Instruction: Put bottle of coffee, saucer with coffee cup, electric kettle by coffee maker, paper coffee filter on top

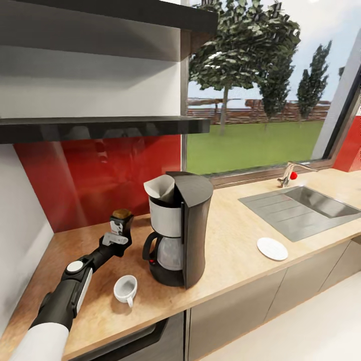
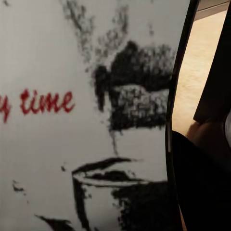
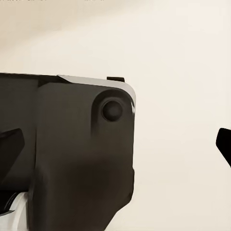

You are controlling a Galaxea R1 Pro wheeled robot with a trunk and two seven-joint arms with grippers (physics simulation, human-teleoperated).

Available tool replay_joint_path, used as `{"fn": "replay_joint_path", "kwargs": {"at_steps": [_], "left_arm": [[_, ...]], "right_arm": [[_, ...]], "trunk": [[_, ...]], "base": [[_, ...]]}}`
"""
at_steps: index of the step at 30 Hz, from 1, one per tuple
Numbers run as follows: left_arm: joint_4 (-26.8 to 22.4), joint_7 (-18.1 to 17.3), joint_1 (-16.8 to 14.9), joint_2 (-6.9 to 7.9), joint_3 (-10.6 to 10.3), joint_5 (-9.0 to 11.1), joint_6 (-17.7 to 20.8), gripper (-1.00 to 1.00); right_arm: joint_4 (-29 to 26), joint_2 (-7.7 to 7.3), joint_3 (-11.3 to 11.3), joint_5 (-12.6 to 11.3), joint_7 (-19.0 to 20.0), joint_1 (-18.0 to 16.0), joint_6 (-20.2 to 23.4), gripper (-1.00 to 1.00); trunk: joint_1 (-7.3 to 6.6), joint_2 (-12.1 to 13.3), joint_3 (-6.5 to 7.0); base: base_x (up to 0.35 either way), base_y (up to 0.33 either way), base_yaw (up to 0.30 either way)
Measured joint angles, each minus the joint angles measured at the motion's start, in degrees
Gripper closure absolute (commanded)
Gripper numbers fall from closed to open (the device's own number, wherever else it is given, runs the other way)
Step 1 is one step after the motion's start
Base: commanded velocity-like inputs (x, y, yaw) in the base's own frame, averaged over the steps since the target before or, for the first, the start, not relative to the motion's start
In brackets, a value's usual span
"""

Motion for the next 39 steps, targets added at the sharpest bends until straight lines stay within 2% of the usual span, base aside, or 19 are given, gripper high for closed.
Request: {"fn": "replay_joint_path", "kwargs": {"at_steps": [6, 24, 28, 30, 39], "left_arm": [[0.0, 0.0, 0.2, 0.06, 0.0, -0.1, 0.0, 1.0], [2.1, -0.1, 0.3, 0.58, 0.0, -0.3, -0.2, 1.0], [2.5, -0.1, 1.4, 0.56, -0.1, 0.0, -3.9, 1.0], [2.9, -0.3, 1.9, 0.6, 0.0, 0.4, -7.4, 1.0], [4.0, -0.2, 1.9, 0.26, -0.1, 0.4, -7.9, 1.0]], "right_arm": [[0.0, 0.0, -0.1, 0.0, 0.0, 0.0, 0.0, -1.0], [0.0, 0.0, -0.1, 0.0, 0.0, 0.0, 0.0, -1.0], [0.0, 0.0, -0.1, 0.0, 0.0, 0.0, 0.0, -1.0], [0.0, 0.0, -0.1, 0.0, 0.0, 0.0, 0.0, -1.0], [0.0, 0.01, -0.1, -0.1, 0.0, 0.0, 0.0, -1.0]], "trunk": [[-0.01, 0.0, 0.0], [0.0, 0.0, 0.0], [0.0, 0.0, 0.0], [0.0, 0.0, 0.0], [0.01, 0.0, 0.0]], "base": [[0.143, 0.013, -0.153], [0.049, 0.001, -0.004], [0.0, 0.0, 0.0], [0.0, 0.0, 0.0], [0.0, 0.0, 0.0]]}}
